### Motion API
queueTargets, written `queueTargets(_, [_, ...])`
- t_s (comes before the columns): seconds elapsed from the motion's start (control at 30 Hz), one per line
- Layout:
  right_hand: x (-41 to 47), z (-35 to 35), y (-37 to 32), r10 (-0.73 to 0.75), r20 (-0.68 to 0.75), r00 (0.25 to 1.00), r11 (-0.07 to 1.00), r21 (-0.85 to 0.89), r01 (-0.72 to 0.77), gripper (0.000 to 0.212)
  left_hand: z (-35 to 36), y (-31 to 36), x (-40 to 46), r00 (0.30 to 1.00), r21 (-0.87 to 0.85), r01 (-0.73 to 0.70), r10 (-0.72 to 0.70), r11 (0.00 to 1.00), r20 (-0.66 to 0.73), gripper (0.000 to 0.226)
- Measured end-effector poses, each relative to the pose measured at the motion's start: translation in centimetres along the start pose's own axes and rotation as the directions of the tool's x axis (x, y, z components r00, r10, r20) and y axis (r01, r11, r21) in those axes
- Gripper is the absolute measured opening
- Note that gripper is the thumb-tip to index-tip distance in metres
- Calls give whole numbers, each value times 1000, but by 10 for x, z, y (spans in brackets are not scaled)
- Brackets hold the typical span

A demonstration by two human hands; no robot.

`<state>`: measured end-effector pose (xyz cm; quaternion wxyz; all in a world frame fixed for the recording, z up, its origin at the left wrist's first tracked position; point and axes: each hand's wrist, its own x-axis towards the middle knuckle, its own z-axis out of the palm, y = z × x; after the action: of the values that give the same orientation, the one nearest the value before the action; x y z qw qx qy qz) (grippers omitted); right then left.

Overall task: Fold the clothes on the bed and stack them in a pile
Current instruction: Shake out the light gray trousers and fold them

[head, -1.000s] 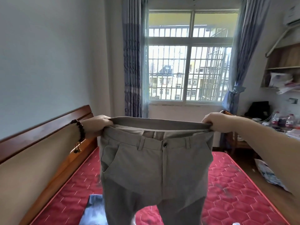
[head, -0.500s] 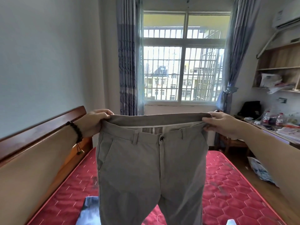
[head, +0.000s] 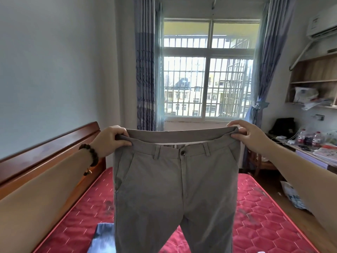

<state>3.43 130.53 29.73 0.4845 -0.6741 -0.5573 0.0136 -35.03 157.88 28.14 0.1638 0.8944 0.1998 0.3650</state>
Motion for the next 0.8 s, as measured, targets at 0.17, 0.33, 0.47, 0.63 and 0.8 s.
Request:
queueTargets(0.17, [-3,-6,-11,-33,38,999,999,-28,34,37,-7,-5,-1,980,-83,96,-108,992,-165,9])
queueTargets(0.33, [-9,-11,-19,-44,135,990,997,-57,52,42,-7,-8,-1,964,-200,138,-178,970,-198,12])
queueTargets(0.47, [-10,-11,-16,-19,165,986,999,-37,26,36,-4,-14,0,943,-239,181,-238,954,-234,16])
queueTargets(0.63, [-13,-13,-12,35,296,955,999,21,-43,35,-2,-19,3,918,-255,258,-319,932,-236,19])
queueTargets(0.8, [-14,-11,-12,74,306,949,990,-133,-35,20,2,-17,3,902,-247,266,-331,932,-277,17])
